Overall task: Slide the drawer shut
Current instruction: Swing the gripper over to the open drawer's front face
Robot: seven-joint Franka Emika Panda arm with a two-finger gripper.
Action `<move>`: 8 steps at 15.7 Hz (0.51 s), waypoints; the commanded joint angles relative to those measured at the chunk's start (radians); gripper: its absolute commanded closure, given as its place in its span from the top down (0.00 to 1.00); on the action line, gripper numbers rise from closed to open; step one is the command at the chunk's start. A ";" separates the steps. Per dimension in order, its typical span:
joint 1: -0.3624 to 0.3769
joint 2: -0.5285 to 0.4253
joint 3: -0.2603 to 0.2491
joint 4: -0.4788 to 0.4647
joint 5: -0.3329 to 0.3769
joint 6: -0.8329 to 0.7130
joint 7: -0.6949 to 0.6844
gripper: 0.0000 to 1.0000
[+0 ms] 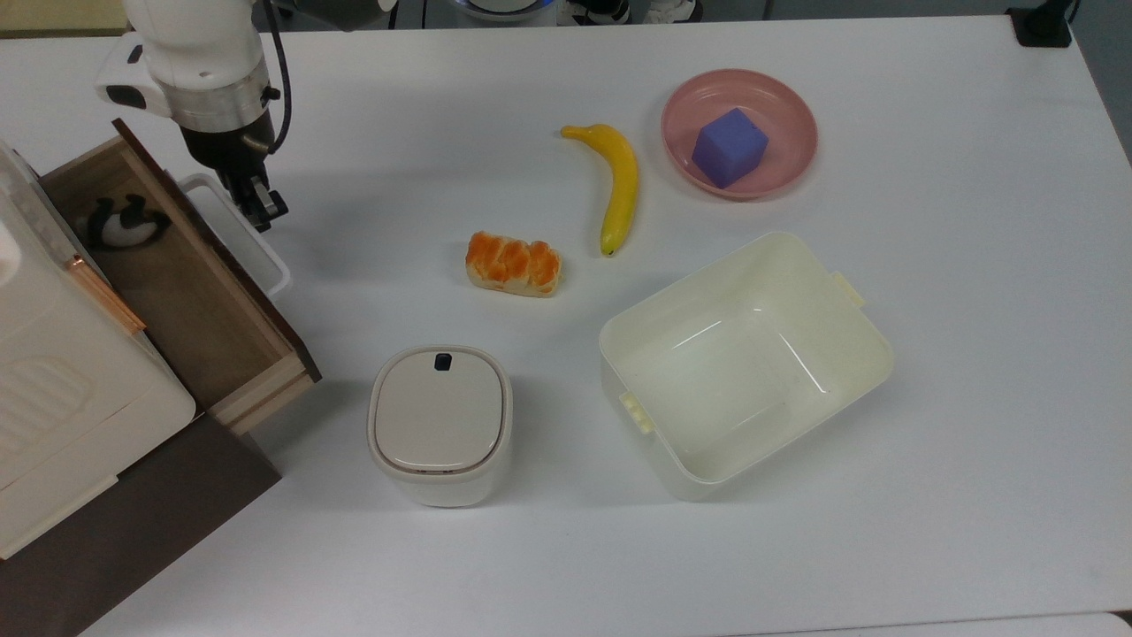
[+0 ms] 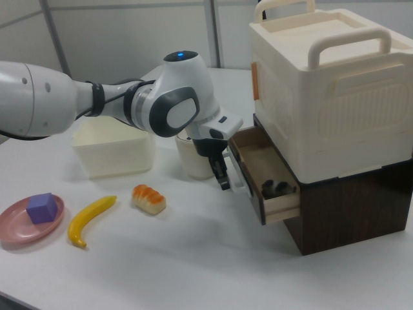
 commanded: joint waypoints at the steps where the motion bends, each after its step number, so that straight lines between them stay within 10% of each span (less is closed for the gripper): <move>1: -0.014 0.087 -0.011 0.096 -0.049 0.056 0.027 0.00; 8: -0.049 0.166 -0.011 0.185 -0.111 0.131 0.022 0.00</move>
